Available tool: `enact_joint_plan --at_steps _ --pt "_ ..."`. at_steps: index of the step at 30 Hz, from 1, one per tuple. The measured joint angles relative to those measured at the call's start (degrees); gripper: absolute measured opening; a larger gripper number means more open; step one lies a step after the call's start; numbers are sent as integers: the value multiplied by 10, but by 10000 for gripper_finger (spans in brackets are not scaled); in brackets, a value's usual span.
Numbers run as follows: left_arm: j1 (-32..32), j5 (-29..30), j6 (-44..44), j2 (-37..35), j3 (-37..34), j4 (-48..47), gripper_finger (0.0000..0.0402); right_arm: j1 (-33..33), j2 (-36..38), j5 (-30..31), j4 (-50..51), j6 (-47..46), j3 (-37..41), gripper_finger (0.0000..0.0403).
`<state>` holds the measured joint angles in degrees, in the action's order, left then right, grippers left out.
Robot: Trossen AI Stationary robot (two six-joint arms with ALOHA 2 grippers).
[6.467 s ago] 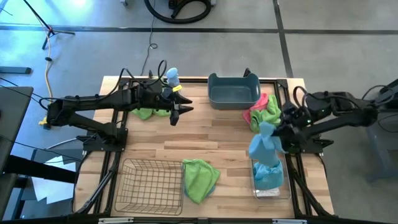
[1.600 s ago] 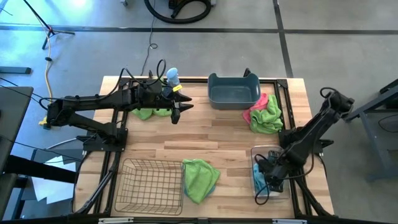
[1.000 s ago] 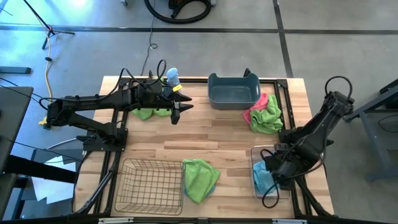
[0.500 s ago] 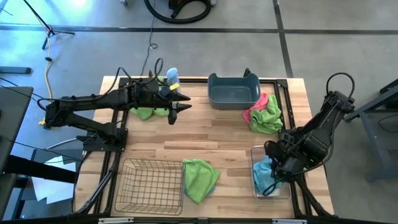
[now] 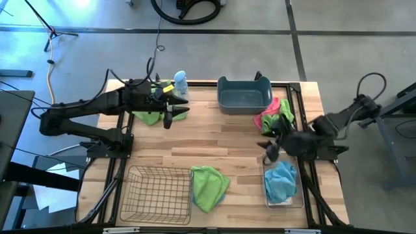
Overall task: Sort microfiber towel by color & place in baskets
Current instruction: Put the top left green towel into the wire basket
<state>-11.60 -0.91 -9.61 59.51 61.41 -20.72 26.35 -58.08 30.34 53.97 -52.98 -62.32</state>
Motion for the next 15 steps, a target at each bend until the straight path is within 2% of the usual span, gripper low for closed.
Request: enact_joint_plan --at_steps 3,6,9,11,15 --pt "0 0 -19 -4 0 -19 142 -71 8 -69 -140 86 44 241" --pt "5 0 -35 -5 0 -35 142 -128 -4 -192 -289 124 98 241" --pt "18 -1 -39 -5 0 -49 142 -162 -35 -322 -421 123 140 241" --pt "30 -1 -43 -5 0 -59 142 -171 -66 -382 -469 111 150 241" --pt "53 -1 -52 -5 0 -68 142 -166 -129 -435 -479 112 145 241"
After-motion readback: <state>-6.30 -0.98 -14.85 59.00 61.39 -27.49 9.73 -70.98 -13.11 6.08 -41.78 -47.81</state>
